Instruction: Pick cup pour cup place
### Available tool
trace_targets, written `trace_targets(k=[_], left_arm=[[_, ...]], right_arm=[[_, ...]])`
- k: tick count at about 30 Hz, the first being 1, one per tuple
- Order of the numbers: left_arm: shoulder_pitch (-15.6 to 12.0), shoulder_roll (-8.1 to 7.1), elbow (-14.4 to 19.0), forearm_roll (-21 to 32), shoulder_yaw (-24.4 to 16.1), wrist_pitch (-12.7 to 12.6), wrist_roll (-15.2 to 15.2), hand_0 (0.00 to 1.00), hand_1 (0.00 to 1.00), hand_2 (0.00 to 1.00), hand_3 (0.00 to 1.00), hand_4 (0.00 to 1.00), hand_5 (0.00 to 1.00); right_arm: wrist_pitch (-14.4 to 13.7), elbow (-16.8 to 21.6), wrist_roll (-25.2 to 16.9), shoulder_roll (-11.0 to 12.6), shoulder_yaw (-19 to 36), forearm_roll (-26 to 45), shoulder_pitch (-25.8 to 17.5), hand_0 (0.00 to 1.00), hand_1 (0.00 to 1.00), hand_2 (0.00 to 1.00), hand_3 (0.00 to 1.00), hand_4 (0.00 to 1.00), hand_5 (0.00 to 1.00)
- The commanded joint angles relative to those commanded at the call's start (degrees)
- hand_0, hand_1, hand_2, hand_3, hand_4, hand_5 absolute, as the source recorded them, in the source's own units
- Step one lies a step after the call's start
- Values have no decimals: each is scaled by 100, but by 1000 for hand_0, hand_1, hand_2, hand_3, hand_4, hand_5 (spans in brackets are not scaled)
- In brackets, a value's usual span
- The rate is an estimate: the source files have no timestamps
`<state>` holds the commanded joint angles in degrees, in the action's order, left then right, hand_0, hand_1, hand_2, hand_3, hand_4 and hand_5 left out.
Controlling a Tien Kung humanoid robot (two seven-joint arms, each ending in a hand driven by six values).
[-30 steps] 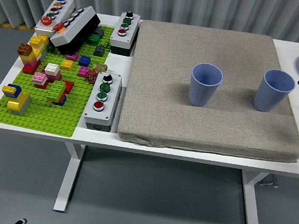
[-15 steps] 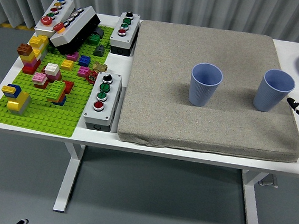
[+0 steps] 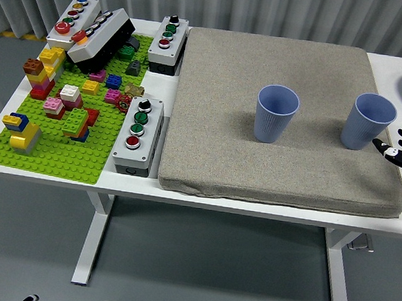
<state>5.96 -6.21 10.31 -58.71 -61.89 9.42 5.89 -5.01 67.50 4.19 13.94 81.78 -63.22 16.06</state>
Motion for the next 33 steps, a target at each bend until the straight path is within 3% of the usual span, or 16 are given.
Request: trace_targets(k=[10,33], left_arm=[[-7,8,0,12,40,3,0,835,809,881,790,620,998],[50,16,0,70,137,-3,-14,835,809,881,788,621,998]], right_arm=[[-64,-299,-227,-107,-180,96,135,985,962,998,998,866,233],[-138,-869,-331,-199,-444,136,566,983,958,998,998,871,236]])
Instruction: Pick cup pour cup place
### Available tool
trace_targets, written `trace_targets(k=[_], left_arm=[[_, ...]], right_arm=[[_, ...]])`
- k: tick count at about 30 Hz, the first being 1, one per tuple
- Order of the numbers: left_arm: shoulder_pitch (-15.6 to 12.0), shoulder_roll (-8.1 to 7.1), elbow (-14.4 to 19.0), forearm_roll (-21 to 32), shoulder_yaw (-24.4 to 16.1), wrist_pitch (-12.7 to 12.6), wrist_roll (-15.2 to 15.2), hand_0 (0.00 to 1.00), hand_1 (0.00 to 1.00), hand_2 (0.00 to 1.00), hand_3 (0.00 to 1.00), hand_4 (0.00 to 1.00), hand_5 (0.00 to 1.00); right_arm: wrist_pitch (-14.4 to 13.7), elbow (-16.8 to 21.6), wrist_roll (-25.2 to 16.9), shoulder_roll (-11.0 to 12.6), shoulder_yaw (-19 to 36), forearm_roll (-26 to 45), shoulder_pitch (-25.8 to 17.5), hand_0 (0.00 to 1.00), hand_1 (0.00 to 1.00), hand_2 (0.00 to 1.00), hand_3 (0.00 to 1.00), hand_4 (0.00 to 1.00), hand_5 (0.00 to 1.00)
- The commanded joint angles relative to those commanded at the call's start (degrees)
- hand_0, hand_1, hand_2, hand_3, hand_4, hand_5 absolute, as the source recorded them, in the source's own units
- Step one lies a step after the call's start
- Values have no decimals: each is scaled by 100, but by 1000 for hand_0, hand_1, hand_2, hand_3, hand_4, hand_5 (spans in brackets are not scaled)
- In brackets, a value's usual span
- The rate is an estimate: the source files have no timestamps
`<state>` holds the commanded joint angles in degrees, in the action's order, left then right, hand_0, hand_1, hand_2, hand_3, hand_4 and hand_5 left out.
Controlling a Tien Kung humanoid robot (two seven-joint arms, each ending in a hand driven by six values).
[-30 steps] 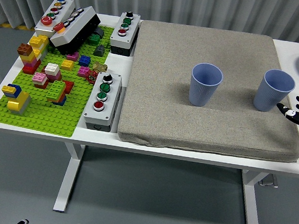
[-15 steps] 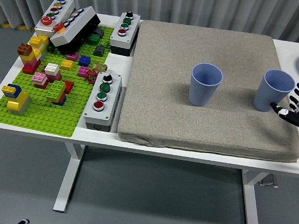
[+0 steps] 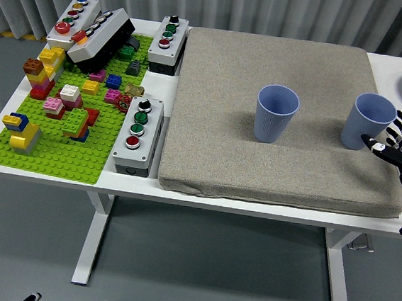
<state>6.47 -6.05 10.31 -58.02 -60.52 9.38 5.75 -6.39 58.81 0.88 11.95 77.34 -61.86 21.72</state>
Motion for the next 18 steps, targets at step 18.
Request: trace_targets(k=[18], left_arm=[[22,-12,0,12,43,9,0,835,809,881,789,622,998]], right_arm=[[-14,-301,-5,-37,-184,65,252,981,958,998,998,875,252]])
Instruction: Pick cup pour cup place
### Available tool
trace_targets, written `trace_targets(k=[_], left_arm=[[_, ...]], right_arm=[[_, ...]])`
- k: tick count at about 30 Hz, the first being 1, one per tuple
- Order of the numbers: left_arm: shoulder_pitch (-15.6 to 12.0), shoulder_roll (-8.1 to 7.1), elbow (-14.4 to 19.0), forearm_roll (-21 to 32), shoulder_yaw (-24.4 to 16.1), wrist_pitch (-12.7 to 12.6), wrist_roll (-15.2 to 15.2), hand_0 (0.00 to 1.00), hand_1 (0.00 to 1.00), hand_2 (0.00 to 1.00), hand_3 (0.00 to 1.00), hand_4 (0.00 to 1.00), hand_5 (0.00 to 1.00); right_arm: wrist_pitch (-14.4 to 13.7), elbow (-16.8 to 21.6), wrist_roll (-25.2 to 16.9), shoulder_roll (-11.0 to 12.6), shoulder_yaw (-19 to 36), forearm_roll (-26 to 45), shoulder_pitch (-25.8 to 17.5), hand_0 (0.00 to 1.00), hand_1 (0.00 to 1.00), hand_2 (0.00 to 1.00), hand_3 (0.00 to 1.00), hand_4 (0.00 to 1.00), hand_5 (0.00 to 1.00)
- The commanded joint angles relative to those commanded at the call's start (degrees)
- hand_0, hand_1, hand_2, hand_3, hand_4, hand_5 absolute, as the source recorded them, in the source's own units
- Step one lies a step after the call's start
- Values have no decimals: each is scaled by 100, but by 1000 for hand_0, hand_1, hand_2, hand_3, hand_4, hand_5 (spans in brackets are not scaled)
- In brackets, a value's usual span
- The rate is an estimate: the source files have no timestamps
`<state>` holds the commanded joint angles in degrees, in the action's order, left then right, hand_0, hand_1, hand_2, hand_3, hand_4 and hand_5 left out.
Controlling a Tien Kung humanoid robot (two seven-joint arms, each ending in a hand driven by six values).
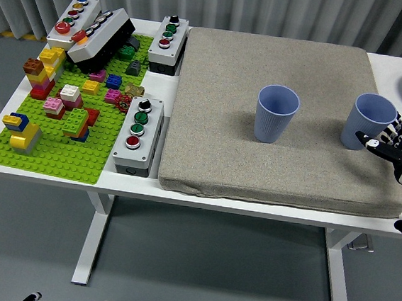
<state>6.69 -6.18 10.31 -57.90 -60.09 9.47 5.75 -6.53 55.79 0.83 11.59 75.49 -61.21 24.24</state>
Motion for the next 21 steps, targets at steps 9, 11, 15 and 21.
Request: trace_targets(k=[9,11,15,21], left_arm=[[27,-13,0,6,33,0,-5,835,809,881,788,623,998],[28,-15,0,3,38,1,-5,835,809,881,788,623,998],[29,-15,0,2,45,-1,-6,835,809,881,789,623,998],[38,-18,0,-11,56,1,-6,835,810,882,789,623,998]], right_arm=[[14,-117,-10,-48,-26,29,68,980,956,998,998,873,258],[17,-155,-10,-58,-42,39,89,980,956,998,998,873,258],[17,-227,-28,-78,-74,70,160,979,955,998,998,873,257],[28,-301,-33,-95,-109,96,264,978,954,998,998,871,258]])
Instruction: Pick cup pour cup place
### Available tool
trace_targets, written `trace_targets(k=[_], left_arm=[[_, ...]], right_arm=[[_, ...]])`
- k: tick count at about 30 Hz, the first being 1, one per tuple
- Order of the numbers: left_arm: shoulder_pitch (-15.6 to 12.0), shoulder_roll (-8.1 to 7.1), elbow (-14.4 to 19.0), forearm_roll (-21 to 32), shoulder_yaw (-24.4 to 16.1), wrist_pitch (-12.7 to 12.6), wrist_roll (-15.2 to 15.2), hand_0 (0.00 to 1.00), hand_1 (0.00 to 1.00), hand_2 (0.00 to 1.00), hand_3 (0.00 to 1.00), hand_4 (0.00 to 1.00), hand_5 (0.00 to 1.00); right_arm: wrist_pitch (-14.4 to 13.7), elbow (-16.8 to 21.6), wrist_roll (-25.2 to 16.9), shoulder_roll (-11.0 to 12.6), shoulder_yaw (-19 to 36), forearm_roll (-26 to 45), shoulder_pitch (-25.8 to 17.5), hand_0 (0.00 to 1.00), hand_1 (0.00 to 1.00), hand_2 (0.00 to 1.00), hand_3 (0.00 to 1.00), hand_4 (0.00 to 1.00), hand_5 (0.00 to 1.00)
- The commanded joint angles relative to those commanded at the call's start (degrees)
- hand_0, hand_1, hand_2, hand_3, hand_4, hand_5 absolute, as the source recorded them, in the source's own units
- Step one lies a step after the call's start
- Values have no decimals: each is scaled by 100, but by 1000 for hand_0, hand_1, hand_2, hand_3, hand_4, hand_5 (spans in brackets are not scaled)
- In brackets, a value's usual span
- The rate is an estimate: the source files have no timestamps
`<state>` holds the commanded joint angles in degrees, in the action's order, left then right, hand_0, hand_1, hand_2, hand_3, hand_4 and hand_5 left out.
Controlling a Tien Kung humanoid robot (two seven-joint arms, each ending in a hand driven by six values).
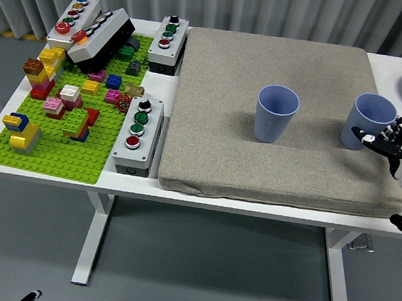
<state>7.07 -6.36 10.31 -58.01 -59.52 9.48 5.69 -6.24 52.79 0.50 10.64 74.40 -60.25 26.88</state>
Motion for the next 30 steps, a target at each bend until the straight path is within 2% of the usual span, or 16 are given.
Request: trace_targets(k=[17,23,24,29,30], left_arm=[[32,1,0,-52,9,2,-10,835,810,883,790,623,998],[37,6,0,-75,-25,-3,-12,835,810,881,790,623,998],[37,7,0,-76,-27,-3,-12,835,810,882,789,624,998],[39,8,0,-89,-35,1,-7,835,810,882,789,624,998],[40,8,0,-90,-36,1,-7,835,811,882,791,623,998]], right_arm=[[-6,-177,-47,-97,-21,79,207,977,950,998,998,867,256],[-12,-107,-23,-95,-29,103,199,970,938,998,998,864,256],[-10,-101,-20,-95,-31,104,196,913,849,879,944,863,255],[59,-77,20,-115,-79,145,166,913,849,879,944,863,255],[67,-75,25,-116,-82,148,162,847,718,634,789,860,255]])
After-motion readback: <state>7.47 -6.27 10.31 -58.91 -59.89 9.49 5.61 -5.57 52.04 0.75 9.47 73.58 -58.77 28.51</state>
